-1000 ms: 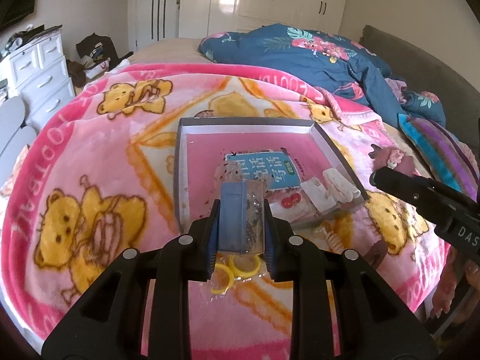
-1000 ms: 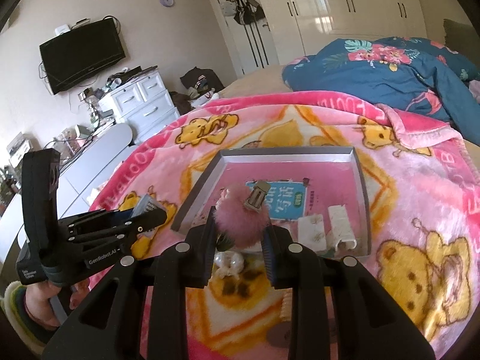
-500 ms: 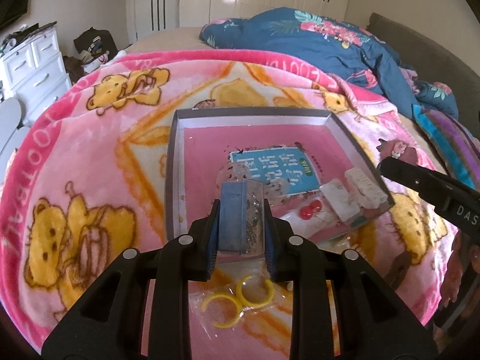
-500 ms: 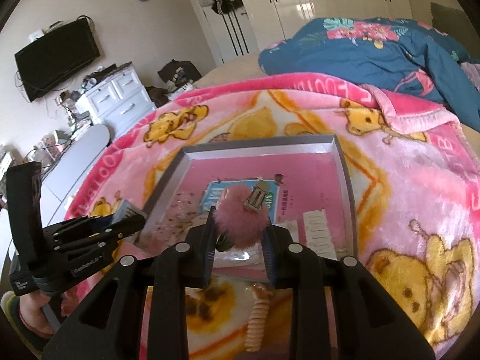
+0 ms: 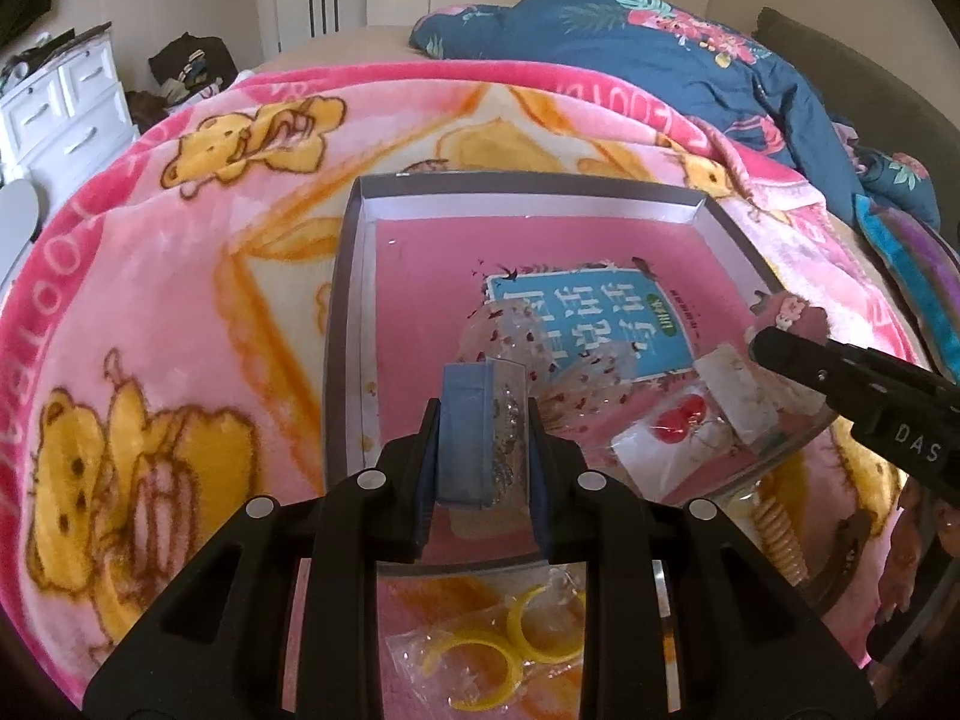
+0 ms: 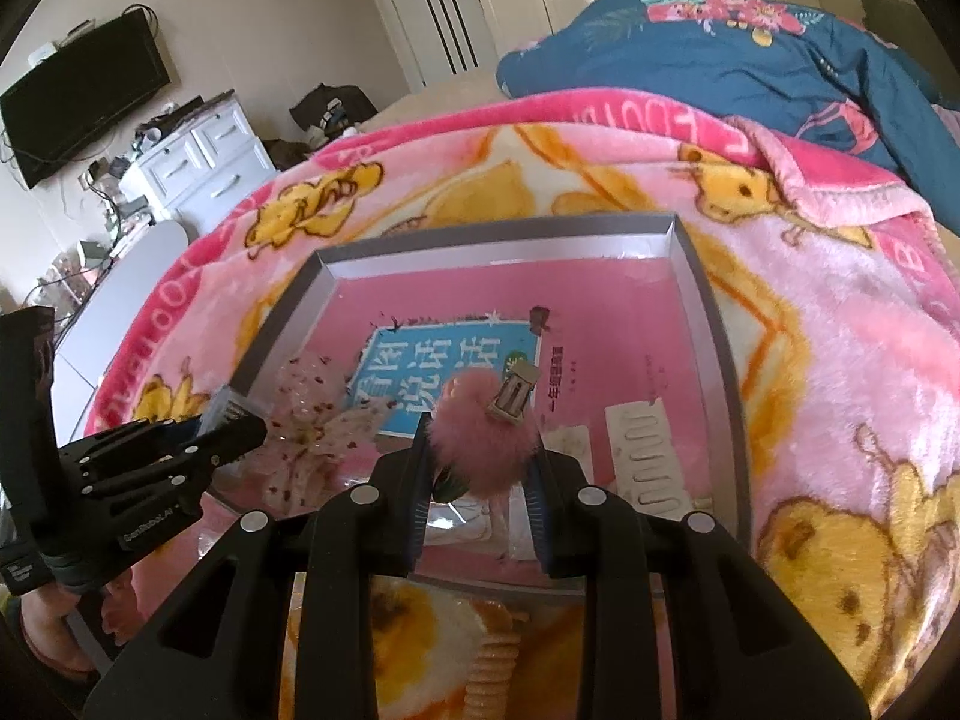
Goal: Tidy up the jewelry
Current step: 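Open the right tool to drop the pompom while the left tool releases the blue box in the tray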
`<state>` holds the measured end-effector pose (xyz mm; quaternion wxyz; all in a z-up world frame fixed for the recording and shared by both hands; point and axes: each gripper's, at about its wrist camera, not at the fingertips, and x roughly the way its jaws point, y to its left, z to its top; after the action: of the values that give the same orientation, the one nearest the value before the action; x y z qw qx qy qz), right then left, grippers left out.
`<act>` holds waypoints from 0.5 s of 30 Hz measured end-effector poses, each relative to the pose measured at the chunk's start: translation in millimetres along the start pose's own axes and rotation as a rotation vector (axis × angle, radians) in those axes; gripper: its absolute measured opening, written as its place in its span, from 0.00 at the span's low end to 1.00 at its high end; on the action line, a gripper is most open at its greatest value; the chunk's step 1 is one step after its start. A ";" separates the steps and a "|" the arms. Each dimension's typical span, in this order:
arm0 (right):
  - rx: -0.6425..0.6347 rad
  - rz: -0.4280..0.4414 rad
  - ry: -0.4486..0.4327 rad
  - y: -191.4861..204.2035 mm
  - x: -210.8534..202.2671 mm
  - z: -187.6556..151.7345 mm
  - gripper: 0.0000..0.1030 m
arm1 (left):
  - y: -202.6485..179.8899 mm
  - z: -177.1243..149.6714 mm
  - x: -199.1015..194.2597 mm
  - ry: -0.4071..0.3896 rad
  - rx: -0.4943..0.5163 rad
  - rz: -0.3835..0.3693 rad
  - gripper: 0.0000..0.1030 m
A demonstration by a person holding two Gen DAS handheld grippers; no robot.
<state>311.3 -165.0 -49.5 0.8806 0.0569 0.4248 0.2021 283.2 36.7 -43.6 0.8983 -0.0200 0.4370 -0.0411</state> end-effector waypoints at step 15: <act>0.019 -0.015 -0.063 1.3 -23.1 -6.5 0.69 | -2.8 0.2 -0.3 0.000 0.000 -0.009 0.22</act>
<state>293.0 -173.6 -36.5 0.8944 0.0685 0.3993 0.1896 283.0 33.9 -43.0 0.8981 -0.0219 0.4370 -0.0452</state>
